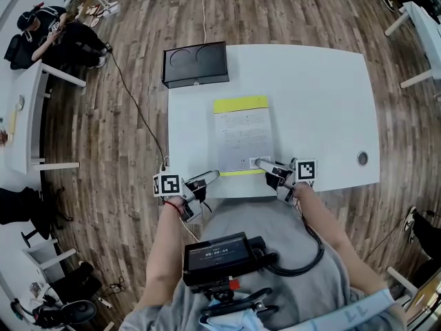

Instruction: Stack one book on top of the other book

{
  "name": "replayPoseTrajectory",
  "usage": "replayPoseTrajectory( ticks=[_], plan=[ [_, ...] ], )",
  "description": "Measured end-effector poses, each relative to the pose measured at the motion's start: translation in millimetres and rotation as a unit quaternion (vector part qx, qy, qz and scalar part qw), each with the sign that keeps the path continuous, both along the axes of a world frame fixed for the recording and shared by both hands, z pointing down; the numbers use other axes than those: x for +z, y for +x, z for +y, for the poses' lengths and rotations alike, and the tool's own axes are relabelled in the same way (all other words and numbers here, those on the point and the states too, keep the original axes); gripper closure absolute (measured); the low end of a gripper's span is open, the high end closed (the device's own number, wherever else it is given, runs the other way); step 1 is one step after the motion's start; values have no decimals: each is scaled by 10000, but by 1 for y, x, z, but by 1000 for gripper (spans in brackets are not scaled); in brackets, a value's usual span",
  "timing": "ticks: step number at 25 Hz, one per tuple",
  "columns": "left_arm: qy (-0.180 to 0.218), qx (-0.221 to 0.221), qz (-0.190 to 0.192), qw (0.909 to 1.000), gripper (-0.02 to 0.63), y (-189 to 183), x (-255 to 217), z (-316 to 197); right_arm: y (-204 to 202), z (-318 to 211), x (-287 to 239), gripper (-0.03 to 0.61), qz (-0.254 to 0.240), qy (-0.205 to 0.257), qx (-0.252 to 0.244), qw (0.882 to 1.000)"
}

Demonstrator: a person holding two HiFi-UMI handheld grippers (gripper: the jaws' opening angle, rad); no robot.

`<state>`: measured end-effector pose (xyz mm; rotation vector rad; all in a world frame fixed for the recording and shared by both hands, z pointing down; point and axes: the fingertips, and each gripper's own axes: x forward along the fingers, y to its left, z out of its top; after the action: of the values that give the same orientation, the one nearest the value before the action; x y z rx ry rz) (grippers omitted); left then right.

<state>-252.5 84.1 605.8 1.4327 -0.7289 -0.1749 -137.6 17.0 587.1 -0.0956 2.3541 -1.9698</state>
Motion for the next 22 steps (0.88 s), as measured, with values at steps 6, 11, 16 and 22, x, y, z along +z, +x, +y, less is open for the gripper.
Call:
replayPoseTrajectory(
  ticks=[6, 11, 16, 22],
  plan=[
    [984, -941, 755, 9878, 391, -8, -59, -48, 2, 1, 4, 486, 315, -26, -61, 9995],
    [1576, -920, 1310, 9744, 467, 14, -96, -71, -1, 0, 1, 486, 421, 53, -78, 9991],
    [1767, 121, -274, 9838, 595, 45, -69, -56, 4, 1, 16, 486, 994, -106, -108, 9949],
    [1242, 1134, -2881, 9427, 595, 50, -29, -35, 4, 3, 15, 486, 1279, -58, -169, 9916]
  ],
)
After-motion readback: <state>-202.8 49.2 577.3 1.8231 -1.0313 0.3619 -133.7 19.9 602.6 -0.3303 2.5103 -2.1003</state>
